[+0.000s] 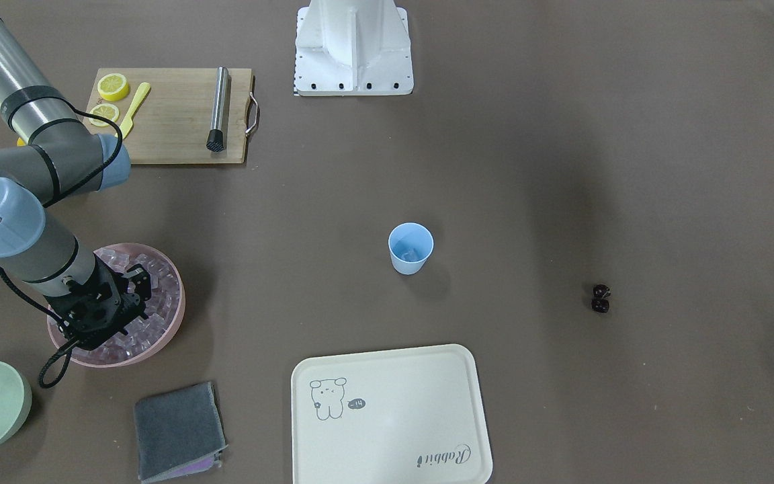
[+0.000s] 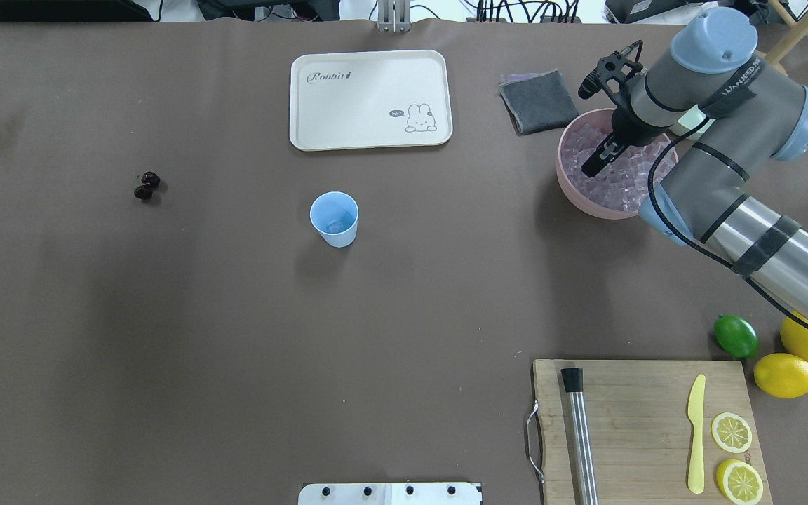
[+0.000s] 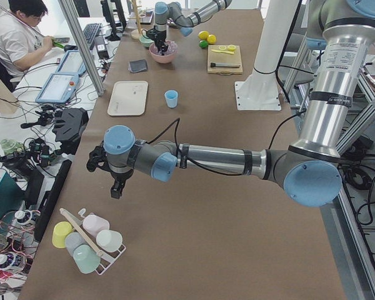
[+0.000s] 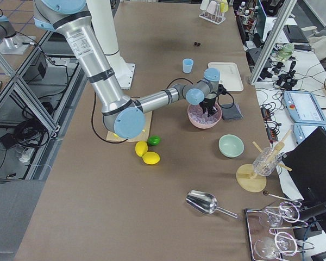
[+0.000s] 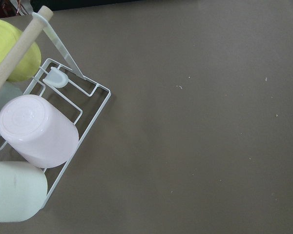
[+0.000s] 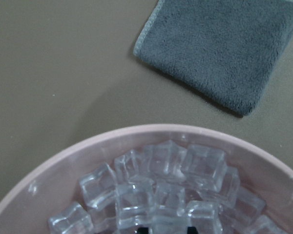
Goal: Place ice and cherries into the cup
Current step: 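Return the right gripper to the pink bowl and grasp another ice cube, then carry the second ice cube with the right gripper into the blue cup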
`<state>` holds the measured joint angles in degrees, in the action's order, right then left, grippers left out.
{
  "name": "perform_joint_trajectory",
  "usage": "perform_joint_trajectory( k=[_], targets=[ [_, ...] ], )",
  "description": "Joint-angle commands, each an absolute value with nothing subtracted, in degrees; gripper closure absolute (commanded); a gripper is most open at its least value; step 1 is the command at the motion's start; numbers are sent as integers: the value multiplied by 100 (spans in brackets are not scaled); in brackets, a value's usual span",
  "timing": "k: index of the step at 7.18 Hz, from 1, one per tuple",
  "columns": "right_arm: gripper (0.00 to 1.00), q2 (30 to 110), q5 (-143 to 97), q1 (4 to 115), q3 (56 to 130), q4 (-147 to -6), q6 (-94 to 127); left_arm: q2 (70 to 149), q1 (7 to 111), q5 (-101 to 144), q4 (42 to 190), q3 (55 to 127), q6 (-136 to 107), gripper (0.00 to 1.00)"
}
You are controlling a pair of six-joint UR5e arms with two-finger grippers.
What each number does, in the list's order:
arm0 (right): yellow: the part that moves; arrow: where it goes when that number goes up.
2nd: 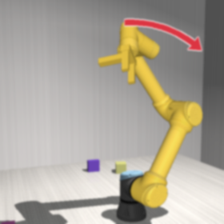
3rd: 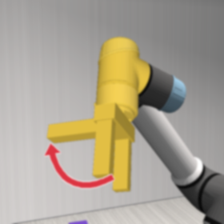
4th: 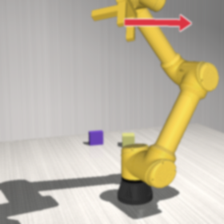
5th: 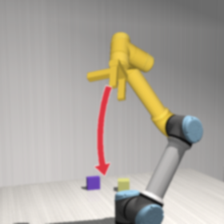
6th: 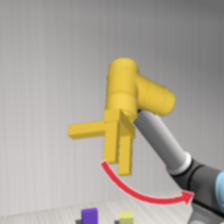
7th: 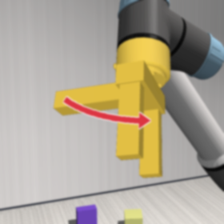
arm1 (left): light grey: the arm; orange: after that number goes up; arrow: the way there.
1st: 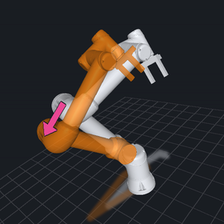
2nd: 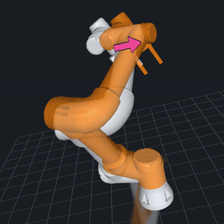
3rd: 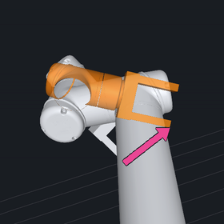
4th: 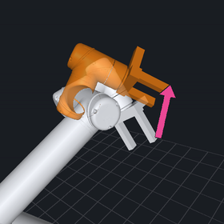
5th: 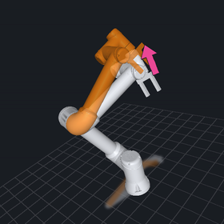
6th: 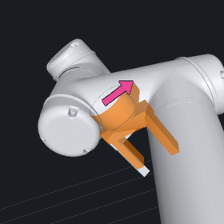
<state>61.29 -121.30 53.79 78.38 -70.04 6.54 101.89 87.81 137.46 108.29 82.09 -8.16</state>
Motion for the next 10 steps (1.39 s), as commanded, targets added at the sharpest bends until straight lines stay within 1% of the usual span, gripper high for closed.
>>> perform_joint_trajectory(
  k=[1,2,3,4,5,6,8,9,10],
  targets=[
    [81,6108,-12155,5379,7840,-7005,659,10222,8754,13746,10828,8174,-817,2],
    [97,6074,-12207,5466,7892,-7057,659,10230,8754,13746,10837,8174,-817,2],
    [100,6038,-12321,5615,8058,-7197,668,10265,8745,13746,10828,8165,-817,2],
    [100,5760,-12653,5755,8329,-7825,851,10266,8736,13746,10837,8156,-817,2],
    [100,5313,-12656,5696,8610,-8605,1288,10266,8736,13746,10837,8165,-826,2],
    [100,4717,-12595,5391,8613,-8953,2058,10266,8728,13746,10837,8156,-826,2],
    [100,3837,-11905,4531,8439,-8930,3675,10266,8710,13746,10828,8148,-826,3],
    [100,3345,-11587,4126,8185,-8930,4335,10274,8710,13746,10828,8147,-826,3],
    [100,3070,-11279,3809,8061,-8921,4785,10309,8701,13746,10828,8104,-826,2]
  ],
)
